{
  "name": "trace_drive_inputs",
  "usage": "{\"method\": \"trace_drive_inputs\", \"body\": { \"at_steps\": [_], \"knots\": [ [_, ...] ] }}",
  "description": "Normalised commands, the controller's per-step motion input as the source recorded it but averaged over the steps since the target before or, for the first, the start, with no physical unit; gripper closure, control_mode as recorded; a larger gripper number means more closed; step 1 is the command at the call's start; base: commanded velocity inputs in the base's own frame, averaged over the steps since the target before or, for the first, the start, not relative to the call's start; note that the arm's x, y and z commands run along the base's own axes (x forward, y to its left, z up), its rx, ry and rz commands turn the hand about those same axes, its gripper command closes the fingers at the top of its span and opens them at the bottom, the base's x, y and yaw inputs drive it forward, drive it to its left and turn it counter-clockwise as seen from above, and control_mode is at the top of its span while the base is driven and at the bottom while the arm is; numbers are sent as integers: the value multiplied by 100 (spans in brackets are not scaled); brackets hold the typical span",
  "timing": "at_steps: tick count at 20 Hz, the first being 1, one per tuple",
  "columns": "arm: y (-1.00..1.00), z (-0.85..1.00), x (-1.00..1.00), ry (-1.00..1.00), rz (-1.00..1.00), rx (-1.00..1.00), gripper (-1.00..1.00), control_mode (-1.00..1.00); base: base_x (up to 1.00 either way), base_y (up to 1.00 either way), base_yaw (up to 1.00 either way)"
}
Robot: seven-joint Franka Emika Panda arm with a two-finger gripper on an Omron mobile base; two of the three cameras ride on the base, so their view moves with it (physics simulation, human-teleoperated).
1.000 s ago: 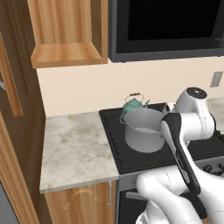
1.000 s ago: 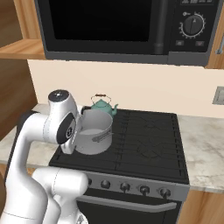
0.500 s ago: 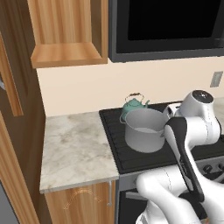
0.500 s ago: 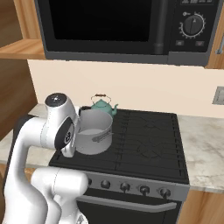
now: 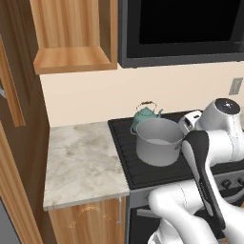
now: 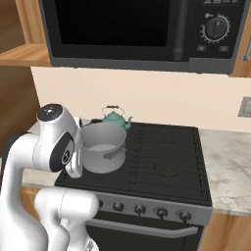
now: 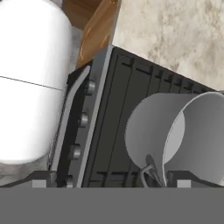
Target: Pick the kettle from the cabinet and place it on a stove burner. Then pick the pot from the counter and place it on another stove burner. Finally, turn both burners on.
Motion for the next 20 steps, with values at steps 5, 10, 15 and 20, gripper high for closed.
{"method": "trace_drive_inputs", "body": {
  "at_steps": [5,10,15,20],
  "knots": [
    [0,32,-25,-5,11,-9,-100,-100,0,0,0],
    [0,18,-26,-1,11,-6,-100,-100,0,0,0],
    [0,0,-8,0,4,-1,-100,-100,0,0,0],
    [0,0,-1,-1,0,0,-100,-100,0,0,0]
  ]
}}
